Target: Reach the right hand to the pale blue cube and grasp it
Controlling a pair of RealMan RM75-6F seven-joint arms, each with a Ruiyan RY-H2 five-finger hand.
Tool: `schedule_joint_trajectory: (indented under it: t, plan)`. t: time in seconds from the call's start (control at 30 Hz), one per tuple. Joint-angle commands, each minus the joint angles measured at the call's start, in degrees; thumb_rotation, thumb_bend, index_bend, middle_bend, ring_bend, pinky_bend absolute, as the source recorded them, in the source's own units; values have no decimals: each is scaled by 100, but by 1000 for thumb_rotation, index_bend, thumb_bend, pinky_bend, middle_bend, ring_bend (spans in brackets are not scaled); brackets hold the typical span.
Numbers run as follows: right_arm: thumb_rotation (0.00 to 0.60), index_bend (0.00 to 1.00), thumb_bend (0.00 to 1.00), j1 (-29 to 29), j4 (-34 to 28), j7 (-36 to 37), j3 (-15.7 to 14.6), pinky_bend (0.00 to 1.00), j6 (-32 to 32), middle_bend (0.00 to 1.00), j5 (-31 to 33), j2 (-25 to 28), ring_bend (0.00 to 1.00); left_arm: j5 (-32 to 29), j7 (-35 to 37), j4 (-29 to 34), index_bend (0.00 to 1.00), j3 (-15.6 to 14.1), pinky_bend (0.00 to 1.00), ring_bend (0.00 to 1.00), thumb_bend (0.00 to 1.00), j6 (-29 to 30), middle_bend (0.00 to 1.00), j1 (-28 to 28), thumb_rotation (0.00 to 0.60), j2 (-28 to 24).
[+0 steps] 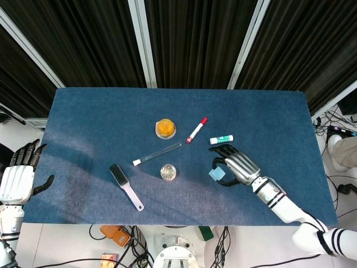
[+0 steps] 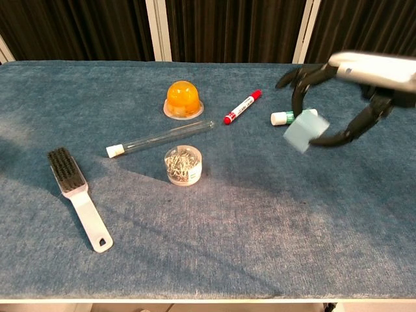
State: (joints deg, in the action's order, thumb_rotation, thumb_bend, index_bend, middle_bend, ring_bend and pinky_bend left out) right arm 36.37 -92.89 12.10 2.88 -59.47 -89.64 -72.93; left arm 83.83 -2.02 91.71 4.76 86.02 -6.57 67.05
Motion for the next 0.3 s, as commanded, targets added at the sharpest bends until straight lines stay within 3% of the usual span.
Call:
schedule_joint_trajectory:
  t: [0.03, 0.3]
  plan:
    - [600, 615, 466, -242, -73, 4, 191, 176, -453, 191, 51, 220, 196, -16, 1, 0, 97, 5, 89, 0, 247, -3, 0, 2, 600, 0]
    - [600, 615, 466, -563, 90, 429, 436, 176, -1203, 191, 115, 365, 196, -53, -18, 11, 97, 18, 89, 0, 252, -5, 0, 8, 600, 0]
